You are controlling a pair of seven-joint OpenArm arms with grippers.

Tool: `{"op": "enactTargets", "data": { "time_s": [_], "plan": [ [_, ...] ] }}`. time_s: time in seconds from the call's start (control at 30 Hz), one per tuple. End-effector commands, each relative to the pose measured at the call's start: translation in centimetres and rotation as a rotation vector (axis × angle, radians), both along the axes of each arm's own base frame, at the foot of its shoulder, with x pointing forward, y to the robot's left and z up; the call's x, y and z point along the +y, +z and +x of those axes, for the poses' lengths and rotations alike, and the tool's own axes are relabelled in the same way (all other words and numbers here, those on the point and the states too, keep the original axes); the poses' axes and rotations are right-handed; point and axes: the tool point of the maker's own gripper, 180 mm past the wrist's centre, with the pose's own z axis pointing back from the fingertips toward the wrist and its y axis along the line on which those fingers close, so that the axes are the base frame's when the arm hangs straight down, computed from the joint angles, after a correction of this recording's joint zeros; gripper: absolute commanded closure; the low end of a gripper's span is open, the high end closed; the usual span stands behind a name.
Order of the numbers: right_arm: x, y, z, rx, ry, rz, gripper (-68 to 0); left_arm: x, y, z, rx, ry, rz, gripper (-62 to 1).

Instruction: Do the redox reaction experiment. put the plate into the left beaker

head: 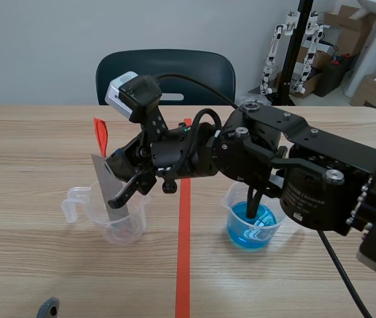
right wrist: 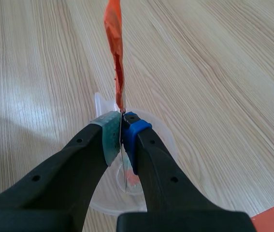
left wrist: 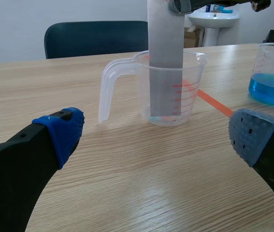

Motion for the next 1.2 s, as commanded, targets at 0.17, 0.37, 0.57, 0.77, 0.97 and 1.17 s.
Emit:
{"op": "enactTargets", "data": {
  "time_s": [0.17,0.37,0.57,0.77,0.97,1.17],
  "plan": [
    [0.71,1.50,0.42,-0.028,0.005,0.041,-0.6,0.05,0.47,0.08,-0.023,0.002,-0.009,-62.3],
    [0.70,1.30,0.38,-0.042,0.010,0.026,-0.6,0.05,0.47,0.08,-0.023,0.002,-0.009,-62.3],
    [0.58,1.04,0.42,-0.038,0.007,0.022,-0.6,0.05,0.47,0.08,-0.023,0.002,-0.009,-62.3],
    [0.55,1.10,0.47,-0.047,0.008,0.022,-13.5,0.05,0.47,0.08,-0.023,0.002,-0.009,-62.3],
    [0.35,0.66,0.67,-0.097,0.018,-0.027,-67.9,0.05,0.47,0.08,-0.023,0.002,-0.009,-62.3],
    [0.27,0.68,0.95,-0.122,0.019,-0.047,-67.9,0.05,0.47,0.08,-0.023,0.002,-0.009,-62.3]
  ]
}}
